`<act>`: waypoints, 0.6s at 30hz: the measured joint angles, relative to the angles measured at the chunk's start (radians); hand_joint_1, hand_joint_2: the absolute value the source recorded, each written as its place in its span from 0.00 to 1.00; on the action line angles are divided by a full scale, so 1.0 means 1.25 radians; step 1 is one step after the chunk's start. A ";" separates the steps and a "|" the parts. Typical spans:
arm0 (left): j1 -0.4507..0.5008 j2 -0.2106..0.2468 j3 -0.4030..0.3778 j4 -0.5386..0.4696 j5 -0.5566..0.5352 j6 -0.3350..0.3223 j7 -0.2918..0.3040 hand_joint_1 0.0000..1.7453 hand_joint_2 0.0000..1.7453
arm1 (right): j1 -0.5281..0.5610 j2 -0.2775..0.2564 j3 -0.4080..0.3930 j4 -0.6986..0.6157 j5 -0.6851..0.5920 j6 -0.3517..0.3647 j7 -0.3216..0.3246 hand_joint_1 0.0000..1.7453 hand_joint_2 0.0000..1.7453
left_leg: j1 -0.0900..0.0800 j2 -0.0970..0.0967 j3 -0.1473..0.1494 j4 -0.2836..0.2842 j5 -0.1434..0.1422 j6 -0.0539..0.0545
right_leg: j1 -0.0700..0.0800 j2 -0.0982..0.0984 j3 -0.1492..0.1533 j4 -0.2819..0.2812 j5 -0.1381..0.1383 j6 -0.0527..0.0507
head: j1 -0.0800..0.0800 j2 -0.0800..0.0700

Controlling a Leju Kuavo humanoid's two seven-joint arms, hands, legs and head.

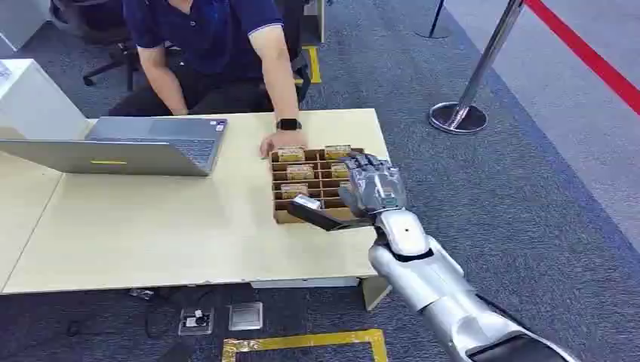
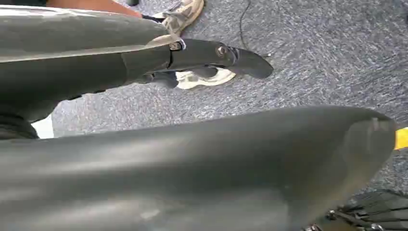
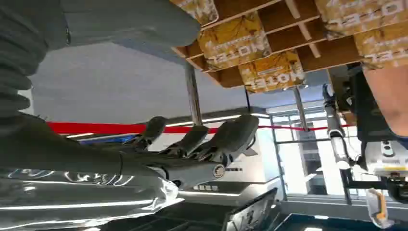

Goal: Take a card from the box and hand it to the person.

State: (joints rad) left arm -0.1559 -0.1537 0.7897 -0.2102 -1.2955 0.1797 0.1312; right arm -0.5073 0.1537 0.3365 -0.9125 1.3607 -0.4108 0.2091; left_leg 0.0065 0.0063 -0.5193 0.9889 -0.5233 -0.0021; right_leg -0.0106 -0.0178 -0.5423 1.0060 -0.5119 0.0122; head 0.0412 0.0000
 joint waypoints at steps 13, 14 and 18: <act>0.000 -0.001 0.000 0.000 0.000 0.009 0.002 0.00 0.00 | -0.027 0.006 0.004 0.068 0.006 0.000 0.031 0.32 1.00 | 0.000 0.000 0.000 0.000 0.000 0.000 | 0.000 0.000 0.000 0.000 0.000 0.000 | 0.000 0.000; 0.000 -0.001 0.000 0.000 -0.001 0.009 0.002 0.00 0.00 | -0.029 0.006 0.004 0.072 0.006 0.000 0.033 0.33 1.00 | 0.000 0.000 0.000 0.000 0.000 0.000 | 0.000 0.000 0.000 0.000 0.000 0.000 | 0.000 0.000; 0.000 -0.003 0.000 0.000 -0.002 0.009 0.002 0.00 0.00 | -0.034 0.005 0.004 0.090 0.003 -0.002 0.040 0.31 1.00 | 0.000 0.000 0.000 0.000 0.000 0.000 | 0.000 0.000 0.000 0.000 0.000 0.000 | 0.000 0.000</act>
State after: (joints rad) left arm -0.1565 -0.1572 0.7893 -0.2102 -1.2978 0.1915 0.1339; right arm -0.5501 0.1606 0.3414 -0.8003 1.3649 -0.4131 0.2594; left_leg 0.0065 0.0063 -0.5192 0.9890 -0.5232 -0.0021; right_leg -0.0107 -0.0178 -0.5425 1.0060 -0.5119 0.0122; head 0.0412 0.0000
